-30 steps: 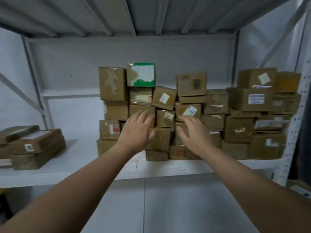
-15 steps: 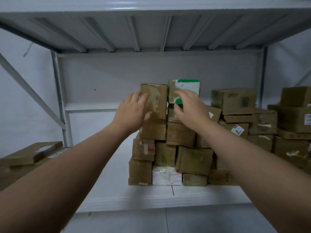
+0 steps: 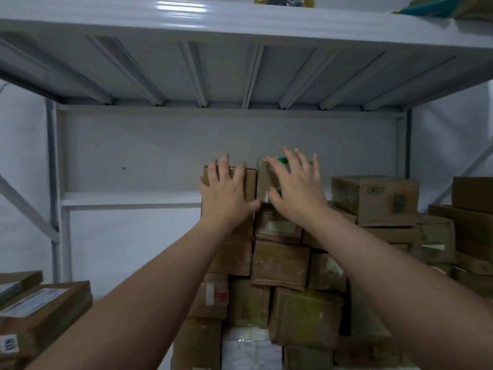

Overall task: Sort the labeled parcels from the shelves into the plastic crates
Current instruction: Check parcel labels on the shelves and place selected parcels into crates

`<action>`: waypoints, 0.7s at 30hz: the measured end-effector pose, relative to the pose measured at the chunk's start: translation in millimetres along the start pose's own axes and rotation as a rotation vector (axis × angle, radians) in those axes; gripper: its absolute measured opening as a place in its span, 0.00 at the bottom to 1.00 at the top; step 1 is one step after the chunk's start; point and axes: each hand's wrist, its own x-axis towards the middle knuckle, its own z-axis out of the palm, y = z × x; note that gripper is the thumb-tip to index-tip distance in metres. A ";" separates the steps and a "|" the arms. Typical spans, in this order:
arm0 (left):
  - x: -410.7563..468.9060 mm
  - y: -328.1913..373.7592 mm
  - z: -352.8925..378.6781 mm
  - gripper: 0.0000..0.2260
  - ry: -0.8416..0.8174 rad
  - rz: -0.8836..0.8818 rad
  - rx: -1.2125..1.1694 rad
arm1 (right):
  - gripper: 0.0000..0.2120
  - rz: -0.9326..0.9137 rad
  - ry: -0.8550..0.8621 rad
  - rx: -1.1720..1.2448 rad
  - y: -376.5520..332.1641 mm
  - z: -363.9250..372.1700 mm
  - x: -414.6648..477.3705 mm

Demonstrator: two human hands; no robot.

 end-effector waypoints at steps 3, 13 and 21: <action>-0.7 -4.8 0.6 0.35 0.079 0.003 -0.093 | 0.30 -0.009 0.008 0.003 1.6 8.5 2.0; -13.0 -91.1 -45.7 0.34 0.407 -0.092 -0.447 | 0.22 -0.056 0.089 0.437 -57.4 3.7 1.4; -49.6 -167.5 -72.0 0.18 0.466 -0.137 -0.887 | 0.24 0.396 -0.139 1.382 -180.5 15.3 13.2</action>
